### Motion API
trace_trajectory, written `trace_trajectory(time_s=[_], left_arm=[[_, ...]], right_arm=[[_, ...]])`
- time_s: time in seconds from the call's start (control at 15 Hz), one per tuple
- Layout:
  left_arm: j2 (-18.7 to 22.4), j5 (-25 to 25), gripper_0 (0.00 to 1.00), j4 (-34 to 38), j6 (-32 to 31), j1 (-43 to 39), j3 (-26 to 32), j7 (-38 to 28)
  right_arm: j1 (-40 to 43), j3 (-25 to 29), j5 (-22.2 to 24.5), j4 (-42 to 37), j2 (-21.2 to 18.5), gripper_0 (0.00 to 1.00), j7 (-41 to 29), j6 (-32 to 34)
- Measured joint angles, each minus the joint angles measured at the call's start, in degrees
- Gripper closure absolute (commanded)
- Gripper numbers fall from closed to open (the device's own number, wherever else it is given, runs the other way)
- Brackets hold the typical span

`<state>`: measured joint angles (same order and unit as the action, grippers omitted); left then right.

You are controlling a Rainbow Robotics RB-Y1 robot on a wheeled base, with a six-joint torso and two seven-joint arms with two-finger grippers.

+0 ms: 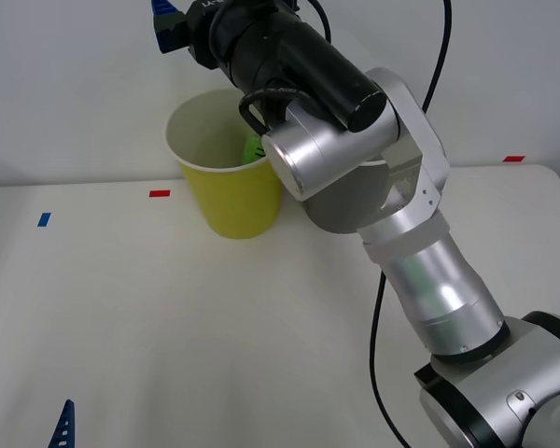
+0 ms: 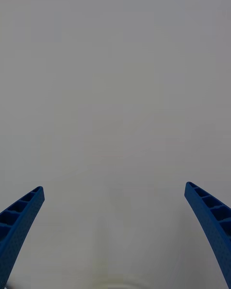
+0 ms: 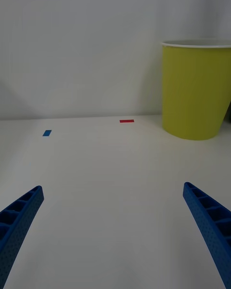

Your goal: Put cans in the gray bin and PET bottles in the light green bin.

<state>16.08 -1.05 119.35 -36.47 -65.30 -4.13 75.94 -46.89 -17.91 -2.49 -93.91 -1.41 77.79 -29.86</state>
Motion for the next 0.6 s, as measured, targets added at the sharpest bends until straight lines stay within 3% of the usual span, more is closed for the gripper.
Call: trace_trajectory(time_s=[0.2,0.6], left_arm=[[0.0,0.0,0.00,0.0,0.0,0.0,0.0,0.0],[0.0,0.0,0.00,0.0,0.0,0.0,0.0,0.0]], right_arm=[[0.3,0.6,-5.0,-9.9,-3.2,0.00,-0.5,-13.7],[6.9,1.4,-9.4,-23.2,-12.4,0.00,-1.1,-14.9]])
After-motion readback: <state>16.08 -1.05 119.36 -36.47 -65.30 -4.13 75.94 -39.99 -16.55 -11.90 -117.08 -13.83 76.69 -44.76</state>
